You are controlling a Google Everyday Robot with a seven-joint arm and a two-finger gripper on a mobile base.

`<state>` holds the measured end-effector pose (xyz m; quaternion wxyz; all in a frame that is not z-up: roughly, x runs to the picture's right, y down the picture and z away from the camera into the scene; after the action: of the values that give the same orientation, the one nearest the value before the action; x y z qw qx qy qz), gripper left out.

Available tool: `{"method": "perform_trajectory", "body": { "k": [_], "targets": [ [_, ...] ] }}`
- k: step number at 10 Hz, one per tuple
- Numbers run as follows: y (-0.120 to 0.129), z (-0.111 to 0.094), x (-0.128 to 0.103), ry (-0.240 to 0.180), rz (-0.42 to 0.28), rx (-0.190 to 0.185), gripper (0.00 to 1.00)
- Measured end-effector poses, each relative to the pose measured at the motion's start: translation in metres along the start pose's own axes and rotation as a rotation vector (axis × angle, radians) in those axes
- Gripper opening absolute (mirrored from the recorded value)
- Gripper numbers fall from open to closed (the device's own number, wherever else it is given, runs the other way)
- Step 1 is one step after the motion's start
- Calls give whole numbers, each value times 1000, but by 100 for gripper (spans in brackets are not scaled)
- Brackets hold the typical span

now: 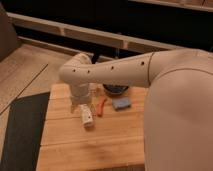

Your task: Place the bottle in the ceramic bowl

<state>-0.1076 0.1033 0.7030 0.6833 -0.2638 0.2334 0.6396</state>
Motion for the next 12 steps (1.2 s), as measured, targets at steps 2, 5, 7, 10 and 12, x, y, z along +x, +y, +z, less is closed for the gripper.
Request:
{"method": "perform_trajectory", "body": {
  "k": [2, 5, 7, 10, 12],
  "targets": [
    [0, 0, 0, 0, 0, 0, 65],
    [0, 0, 0, -3, -2, 3, 65],
    [-1, -4, -10, -37, -4, 19, 65],
    [-1, -45, -78, -287, -31, -4, 65],
    [-9, -68, -102, -393, -37, -17, 65]
  ]
}}
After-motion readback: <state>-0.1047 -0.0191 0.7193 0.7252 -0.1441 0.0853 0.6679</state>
